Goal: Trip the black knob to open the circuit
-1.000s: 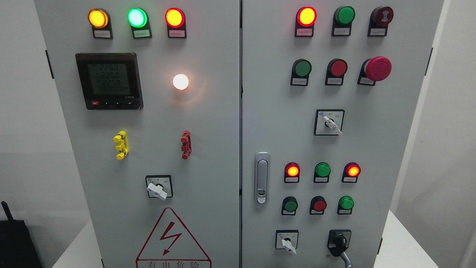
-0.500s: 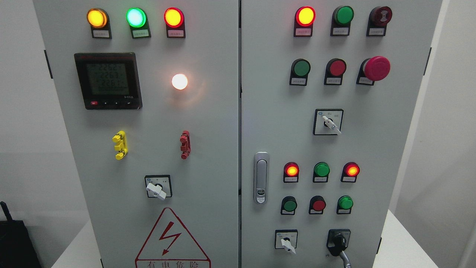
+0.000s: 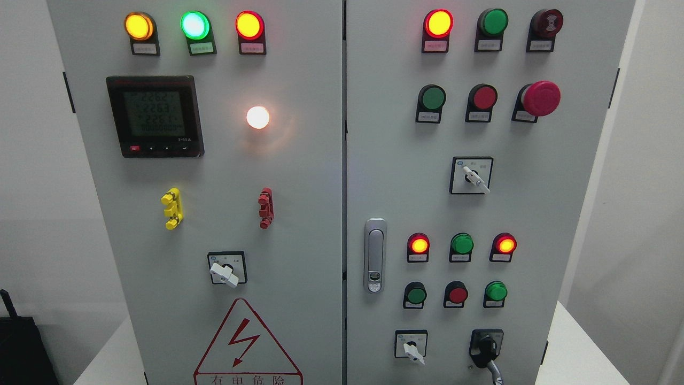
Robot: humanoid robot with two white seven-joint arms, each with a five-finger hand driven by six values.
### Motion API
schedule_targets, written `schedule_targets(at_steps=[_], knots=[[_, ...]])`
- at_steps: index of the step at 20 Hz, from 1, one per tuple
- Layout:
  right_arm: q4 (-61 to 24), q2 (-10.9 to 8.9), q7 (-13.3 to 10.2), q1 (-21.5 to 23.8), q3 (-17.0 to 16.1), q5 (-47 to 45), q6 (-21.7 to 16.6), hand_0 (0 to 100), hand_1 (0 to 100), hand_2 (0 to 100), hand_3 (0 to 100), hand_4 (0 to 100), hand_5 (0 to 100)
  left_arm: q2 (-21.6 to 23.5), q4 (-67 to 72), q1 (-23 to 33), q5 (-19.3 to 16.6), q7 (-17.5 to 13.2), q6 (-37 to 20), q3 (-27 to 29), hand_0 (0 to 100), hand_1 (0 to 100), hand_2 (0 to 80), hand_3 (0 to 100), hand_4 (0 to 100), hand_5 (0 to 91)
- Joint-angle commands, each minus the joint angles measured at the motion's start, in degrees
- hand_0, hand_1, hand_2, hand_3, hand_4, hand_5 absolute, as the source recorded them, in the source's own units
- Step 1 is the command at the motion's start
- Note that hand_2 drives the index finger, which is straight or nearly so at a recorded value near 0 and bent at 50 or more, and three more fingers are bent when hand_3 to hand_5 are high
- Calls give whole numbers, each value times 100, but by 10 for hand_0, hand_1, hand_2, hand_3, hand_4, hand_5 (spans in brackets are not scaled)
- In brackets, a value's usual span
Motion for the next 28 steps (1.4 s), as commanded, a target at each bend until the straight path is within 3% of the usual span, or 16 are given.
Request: schedule_targets(at_steps=[1,28], knots=[[-172,45,142,-151,267,72,-109,780,951,41,1000,970,871,-3,6,-3,14,2,7,5,120,389,0,0,0,0],[-269,45,116,-177,294,72,-74,785,959,41,1000,969,869,-3,6,-3,14,2,7,5,120,389,0,0,0,0]])
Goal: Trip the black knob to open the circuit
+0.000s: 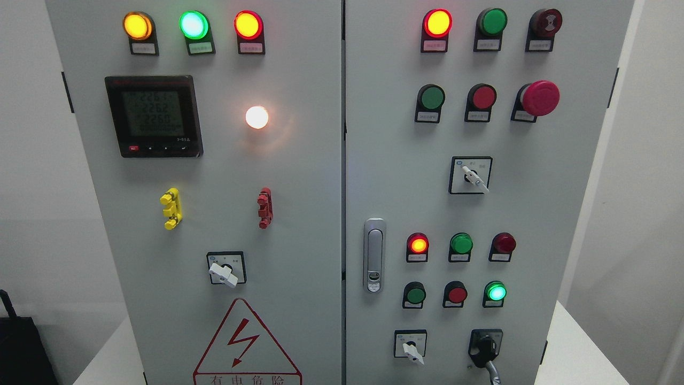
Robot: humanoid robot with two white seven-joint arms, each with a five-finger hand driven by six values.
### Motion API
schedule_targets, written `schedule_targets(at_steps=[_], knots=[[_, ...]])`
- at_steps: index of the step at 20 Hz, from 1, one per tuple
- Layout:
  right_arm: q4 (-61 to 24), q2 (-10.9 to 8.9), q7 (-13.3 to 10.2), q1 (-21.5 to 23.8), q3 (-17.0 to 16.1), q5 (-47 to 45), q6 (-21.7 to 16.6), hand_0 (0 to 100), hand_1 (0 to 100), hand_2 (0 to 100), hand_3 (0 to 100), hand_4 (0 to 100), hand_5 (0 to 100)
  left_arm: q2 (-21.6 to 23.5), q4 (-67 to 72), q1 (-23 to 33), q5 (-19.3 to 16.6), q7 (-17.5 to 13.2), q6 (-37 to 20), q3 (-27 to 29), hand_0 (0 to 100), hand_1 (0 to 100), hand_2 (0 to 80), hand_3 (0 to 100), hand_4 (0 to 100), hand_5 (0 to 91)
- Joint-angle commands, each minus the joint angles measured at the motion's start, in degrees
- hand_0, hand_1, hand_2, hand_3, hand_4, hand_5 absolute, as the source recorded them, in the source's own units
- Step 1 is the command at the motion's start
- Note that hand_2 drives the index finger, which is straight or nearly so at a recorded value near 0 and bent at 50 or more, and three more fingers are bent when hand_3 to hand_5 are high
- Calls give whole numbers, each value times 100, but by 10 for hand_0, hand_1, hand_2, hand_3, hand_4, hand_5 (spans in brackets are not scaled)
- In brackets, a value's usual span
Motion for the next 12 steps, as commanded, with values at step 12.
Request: schedule_targets(at_steps=[12], knots=[[-253,2,164,-124,143,43,-123,789,961,40,1000,970,868,-3,6,-3,14,2,7,5,120,389,0,0,0,0]])
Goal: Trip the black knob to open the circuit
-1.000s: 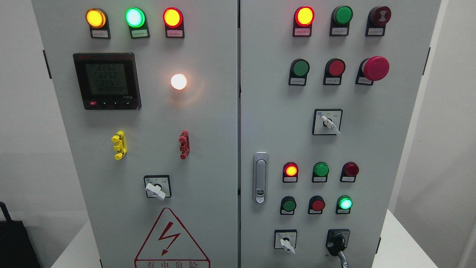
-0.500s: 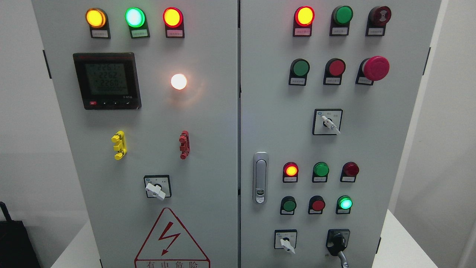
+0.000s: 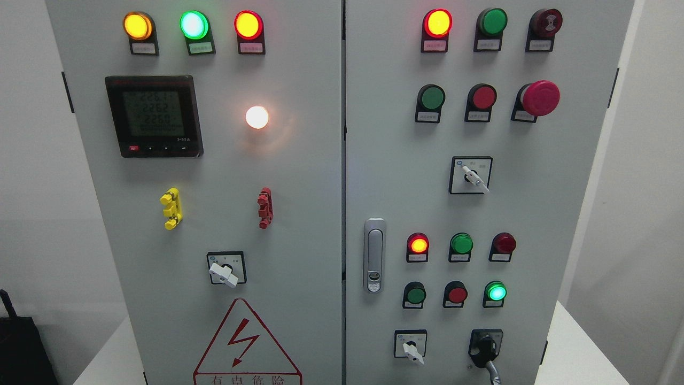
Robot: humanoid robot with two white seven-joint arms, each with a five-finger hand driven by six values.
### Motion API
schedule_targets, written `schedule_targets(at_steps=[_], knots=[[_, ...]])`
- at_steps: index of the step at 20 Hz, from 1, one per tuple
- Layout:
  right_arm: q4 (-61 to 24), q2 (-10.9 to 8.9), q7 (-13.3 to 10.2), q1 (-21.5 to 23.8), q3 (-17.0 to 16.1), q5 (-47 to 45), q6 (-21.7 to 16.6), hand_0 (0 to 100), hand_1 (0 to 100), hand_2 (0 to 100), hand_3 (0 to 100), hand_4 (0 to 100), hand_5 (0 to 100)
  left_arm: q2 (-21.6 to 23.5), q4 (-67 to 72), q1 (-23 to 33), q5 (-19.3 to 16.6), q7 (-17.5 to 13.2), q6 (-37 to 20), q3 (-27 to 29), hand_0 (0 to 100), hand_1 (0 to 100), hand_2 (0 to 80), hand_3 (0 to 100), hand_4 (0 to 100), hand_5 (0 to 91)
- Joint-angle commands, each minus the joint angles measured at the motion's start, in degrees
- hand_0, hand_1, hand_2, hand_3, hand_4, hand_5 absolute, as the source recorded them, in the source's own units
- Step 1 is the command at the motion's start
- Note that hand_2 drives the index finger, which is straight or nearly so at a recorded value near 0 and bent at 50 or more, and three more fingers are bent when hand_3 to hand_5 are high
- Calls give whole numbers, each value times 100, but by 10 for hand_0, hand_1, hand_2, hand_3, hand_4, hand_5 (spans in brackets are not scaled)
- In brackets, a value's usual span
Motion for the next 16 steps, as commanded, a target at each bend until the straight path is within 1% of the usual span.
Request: schedule_targets(at_steps=[1,9,16], knots=[[-253,4,167,-124,142,44,-123,789,962,40,1000,970,868,-3,6,-11,14,2,7,5,120,389,0,0,0,0],[-244,-23,167,-97,10,26,-123,792,966,40,1000,970,867,-3,6,-3,14,2,7,5,120,389,0,0,0,0],[-227,-31,176,-80,-201,0,-123,795,968,40,1000,970,866,-3,6,-3,14,2,-2,5,120,389,0,0,0,0]])
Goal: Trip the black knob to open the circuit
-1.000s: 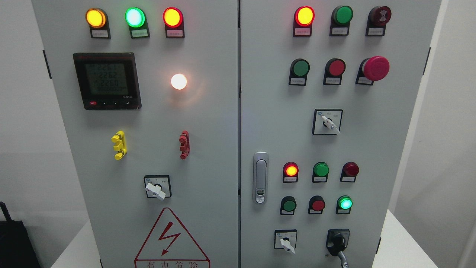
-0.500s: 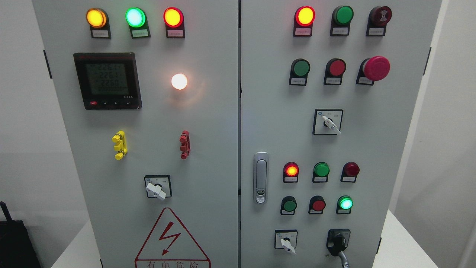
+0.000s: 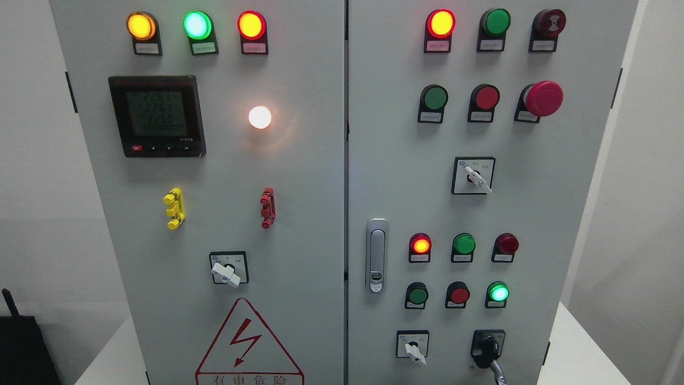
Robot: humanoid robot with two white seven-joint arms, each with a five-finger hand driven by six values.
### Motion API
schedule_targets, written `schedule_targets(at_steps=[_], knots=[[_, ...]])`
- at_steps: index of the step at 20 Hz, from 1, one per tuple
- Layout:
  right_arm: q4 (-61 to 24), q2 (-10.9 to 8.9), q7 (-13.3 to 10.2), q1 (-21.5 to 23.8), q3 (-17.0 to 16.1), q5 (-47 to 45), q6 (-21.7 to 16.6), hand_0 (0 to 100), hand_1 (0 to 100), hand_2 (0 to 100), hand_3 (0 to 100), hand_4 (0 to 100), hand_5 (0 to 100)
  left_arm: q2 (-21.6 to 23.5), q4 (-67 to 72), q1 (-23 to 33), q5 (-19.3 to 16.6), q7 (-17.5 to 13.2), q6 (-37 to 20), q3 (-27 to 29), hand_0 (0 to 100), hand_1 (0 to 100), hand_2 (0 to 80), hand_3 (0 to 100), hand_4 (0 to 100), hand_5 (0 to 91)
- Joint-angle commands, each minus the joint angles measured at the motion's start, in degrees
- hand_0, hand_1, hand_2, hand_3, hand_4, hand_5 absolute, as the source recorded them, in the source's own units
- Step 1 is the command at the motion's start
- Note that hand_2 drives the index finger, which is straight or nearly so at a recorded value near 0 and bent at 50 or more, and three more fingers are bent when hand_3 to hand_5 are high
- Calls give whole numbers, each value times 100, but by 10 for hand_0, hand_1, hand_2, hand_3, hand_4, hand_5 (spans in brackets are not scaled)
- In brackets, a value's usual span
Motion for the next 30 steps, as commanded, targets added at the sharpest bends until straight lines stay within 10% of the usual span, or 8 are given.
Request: schedule_targets(at_steps=[1,30], knots=[[-224,-12,147,-71,-15,6,-123,795,968,40,1000,970,866,-3,6,-11,14,2,7,5,120,389,0,0,0,0],[-294,-109,121,254,-358,-99,-167,844,1000,46,1000,954,846,-3,6,-3,14,2,7,5,120,389,0,0,0,0]])
